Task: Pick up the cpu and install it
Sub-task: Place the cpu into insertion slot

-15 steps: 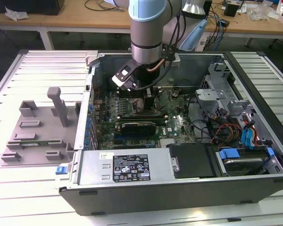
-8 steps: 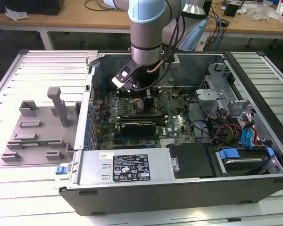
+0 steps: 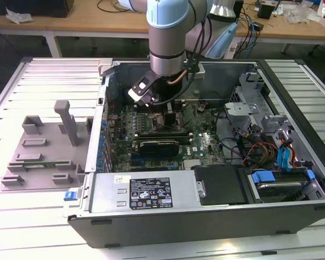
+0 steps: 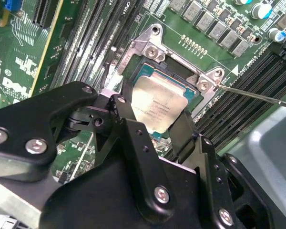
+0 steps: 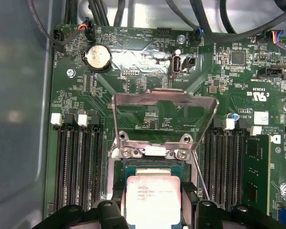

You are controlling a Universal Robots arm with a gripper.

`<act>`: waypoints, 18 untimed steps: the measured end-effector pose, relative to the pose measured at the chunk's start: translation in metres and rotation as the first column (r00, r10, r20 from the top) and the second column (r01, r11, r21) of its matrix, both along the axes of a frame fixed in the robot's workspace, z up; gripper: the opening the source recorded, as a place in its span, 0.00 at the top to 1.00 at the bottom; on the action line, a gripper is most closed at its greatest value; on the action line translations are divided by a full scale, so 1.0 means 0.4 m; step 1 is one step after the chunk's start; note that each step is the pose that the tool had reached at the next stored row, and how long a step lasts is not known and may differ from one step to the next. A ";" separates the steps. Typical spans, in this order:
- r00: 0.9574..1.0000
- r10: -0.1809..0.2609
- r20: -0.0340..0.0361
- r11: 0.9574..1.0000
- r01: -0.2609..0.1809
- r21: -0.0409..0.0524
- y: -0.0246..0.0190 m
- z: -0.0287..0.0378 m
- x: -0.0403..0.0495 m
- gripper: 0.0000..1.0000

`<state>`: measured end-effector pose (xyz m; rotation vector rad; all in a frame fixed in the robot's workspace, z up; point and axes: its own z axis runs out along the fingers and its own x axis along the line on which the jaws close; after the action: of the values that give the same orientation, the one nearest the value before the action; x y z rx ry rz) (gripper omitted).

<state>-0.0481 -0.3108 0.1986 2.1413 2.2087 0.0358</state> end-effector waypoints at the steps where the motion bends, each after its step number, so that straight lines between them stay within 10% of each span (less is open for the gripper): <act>1: 1.000 -0.001 0.000 1.000 0.001 0.000 0.000 0.000 0.000 0.45; 18: 1.000 -0.008 0.000 1.000 0.008 0.000 -0.001 -0.004 0.002 0.45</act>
<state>-0.0473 -0.3112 0.1970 2.1496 2.2007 0.0354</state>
